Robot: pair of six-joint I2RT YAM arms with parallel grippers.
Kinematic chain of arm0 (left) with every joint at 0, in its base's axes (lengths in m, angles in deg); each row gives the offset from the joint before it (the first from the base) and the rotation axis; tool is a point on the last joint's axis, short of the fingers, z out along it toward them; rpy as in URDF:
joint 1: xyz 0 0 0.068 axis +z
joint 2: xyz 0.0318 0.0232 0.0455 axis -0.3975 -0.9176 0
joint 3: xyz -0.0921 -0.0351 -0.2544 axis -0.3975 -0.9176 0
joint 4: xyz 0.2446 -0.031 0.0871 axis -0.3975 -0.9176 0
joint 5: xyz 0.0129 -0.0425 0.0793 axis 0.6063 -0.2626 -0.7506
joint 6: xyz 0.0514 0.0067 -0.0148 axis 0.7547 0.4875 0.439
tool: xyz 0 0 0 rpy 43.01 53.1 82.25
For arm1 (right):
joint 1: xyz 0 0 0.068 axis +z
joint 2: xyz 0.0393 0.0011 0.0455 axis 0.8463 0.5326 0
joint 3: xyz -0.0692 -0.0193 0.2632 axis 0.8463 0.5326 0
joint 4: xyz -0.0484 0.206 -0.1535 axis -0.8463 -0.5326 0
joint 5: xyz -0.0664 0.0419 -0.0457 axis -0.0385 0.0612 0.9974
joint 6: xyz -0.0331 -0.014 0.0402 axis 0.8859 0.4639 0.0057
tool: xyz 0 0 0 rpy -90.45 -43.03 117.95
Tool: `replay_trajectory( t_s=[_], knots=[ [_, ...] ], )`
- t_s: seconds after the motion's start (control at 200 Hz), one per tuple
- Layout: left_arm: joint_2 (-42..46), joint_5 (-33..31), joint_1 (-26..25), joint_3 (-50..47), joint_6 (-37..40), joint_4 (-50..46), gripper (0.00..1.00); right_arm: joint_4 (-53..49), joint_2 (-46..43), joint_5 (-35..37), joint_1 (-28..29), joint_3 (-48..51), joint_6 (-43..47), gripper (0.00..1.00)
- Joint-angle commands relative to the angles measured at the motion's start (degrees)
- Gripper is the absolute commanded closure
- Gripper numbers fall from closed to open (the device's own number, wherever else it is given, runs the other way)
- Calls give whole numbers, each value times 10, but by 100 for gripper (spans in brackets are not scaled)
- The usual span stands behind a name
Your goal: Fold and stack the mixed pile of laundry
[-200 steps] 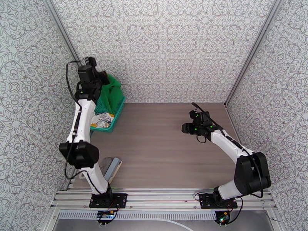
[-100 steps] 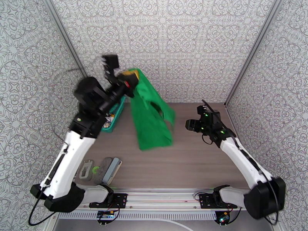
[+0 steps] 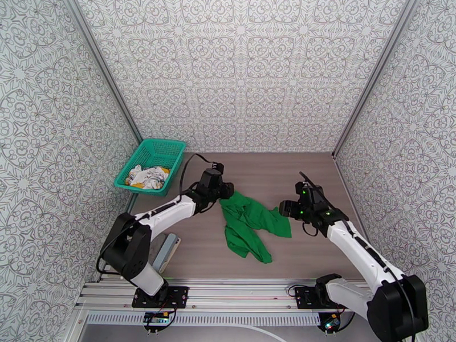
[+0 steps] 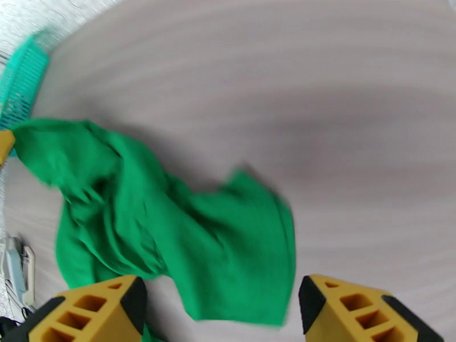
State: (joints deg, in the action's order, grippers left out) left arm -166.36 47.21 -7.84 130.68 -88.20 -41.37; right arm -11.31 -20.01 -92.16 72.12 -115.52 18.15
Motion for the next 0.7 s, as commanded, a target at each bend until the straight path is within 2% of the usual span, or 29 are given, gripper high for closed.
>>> replay_trajectory(
  t_s=[0.0, 0.06, 0.155, 0.31, 0.455, 0.58, 0.695],
  knots=[
    [85, -52, -4, -15, 20, -25, 32, -26, -2, 6, 5, 15, -19, 25],
    [113, -60, -5, -34, 27, -68, 26, -25, 0, -2, 5, 26, -31, 25],
    [143, -57, -19, -75, 29, -109, 24, -12, 14, -15, 7, 45, -58, 27],
    [148, -88, -75, -150, -3, -108, 21, 30, 79, -25, 30, 49, -90, 27],
    [110, -99, -122, -188, -42, -60, 18, 66, 151, -25, 57, 25, -106, 25],
    [41, -100, -148, -180, -56, -19, 17, 97, 212, -21, 66, 1, -115, 24],
    [-22, -99, -158, -157, -60, 13, 21, 116, 258, -21, 67, -19, -118, 30]
  ],
)
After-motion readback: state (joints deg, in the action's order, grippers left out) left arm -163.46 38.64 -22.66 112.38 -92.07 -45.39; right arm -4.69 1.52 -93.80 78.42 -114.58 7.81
